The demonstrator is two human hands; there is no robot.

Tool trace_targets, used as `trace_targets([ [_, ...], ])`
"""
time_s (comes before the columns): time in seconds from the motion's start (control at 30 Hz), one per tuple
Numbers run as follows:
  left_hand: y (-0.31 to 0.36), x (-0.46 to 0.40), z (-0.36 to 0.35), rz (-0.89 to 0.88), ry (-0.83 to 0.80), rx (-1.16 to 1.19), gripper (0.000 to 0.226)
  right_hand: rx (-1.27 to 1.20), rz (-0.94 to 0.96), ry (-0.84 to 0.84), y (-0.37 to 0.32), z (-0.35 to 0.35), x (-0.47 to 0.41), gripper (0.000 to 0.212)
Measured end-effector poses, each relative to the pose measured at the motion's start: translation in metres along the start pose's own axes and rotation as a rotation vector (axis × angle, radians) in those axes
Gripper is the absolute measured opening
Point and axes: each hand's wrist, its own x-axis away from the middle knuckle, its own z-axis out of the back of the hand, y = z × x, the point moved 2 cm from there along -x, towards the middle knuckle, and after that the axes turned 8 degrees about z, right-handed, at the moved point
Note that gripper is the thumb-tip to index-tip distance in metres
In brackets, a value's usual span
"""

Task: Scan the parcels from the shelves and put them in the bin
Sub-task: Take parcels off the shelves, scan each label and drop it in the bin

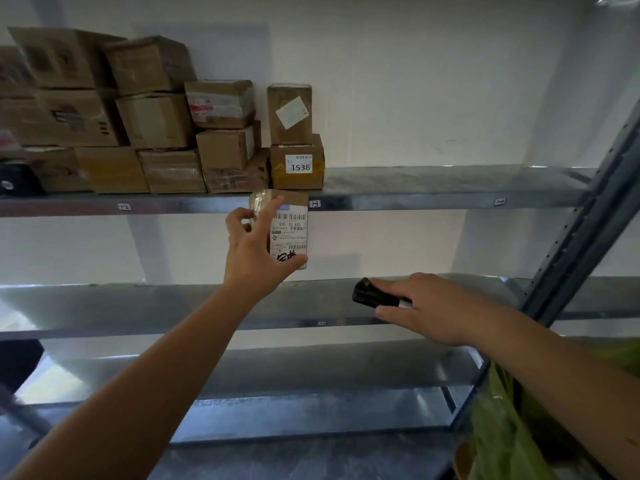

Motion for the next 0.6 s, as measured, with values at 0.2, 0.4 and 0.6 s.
trace_targets([
  [0.2,0.003,0.033,-0.026,-0.005,-0.096,0.068,0.108,-0.022,-0.089,0.027,0.026,-0.019,0.008,0.062],
  [0.4,0.027,0.076,-0.090,0.034,-0.350,0.252,0.112,-0.212,-0.293,0.172,0.073,-0.056,0.047,0.066],
  [0.6,0.059,0.111,-0.164,0.087,-0.632,0.352,0.111,-0.430,-0.578,0.339,0.110,-0.100,0.098,0.067],
])
